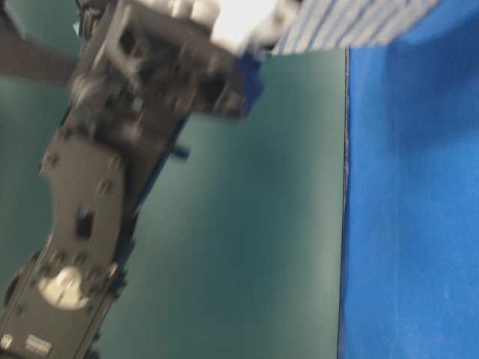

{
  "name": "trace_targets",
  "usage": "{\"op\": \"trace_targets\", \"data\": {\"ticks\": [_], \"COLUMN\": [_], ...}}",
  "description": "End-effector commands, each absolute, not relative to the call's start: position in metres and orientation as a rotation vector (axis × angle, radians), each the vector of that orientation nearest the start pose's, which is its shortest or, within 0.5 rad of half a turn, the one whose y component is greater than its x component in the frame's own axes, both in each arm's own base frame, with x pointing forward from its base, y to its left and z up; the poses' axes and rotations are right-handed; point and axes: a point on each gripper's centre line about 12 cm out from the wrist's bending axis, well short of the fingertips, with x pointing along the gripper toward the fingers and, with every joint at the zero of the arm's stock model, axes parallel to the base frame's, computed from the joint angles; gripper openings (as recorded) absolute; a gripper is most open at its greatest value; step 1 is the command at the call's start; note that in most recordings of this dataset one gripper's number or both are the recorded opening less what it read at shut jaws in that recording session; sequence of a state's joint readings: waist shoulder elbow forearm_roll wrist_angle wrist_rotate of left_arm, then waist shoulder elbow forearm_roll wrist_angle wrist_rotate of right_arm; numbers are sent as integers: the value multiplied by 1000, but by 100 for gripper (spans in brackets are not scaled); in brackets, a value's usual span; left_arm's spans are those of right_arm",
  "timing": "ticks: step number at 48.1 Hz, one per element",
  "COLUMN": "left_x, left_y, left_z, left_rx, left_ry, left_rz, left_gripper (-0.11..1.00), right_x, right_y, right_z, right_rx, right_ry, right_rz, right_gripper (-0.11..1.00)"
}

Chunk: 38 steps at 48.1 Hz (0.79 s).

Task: Fold the blue towel.
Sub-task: 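Lay the strip down vertically, right gripper far end, left gripper near end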

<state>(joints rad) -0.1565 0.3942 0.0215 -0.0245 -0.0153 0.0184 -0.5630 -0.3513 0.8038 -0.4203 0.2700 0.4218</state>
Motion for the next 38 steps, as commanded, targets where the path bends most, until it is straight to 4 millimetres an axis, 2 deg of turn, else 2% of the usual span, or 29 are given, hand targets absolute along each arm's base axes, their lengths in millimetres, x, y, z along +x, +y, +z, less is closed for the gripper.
{"op": "trace_targets", "data": {"ticks": [1, 11, 26, 33, 38], "left_x": [556, 546, 500, 476, 466], "left_y": [-89, -84, -86, -85, -84], "left_z": [237, 218, 190, 176, 172], "left_rx": [24, -1, -98, -158, -177], "left_ry": [335, 387, 457, 479, 479], "left_rz": [-157, -143, -132, -121, -118], "left_gripper": [2, 2, 2, 2, 2], "right_x": [255, 267, 323, 350, 365], "right_y": [-179, -186, -207, -212, -214], "right_z": [230, 218, 187, 181, 178], "right_rx": [168, 163, 153, 141, 135], "right_ry": [670, 706, 706, 707, 712], "right_rz": [-660, -647, -574, -547, -536], "right_gripper": [6, 6, 6, 6, 6]}}
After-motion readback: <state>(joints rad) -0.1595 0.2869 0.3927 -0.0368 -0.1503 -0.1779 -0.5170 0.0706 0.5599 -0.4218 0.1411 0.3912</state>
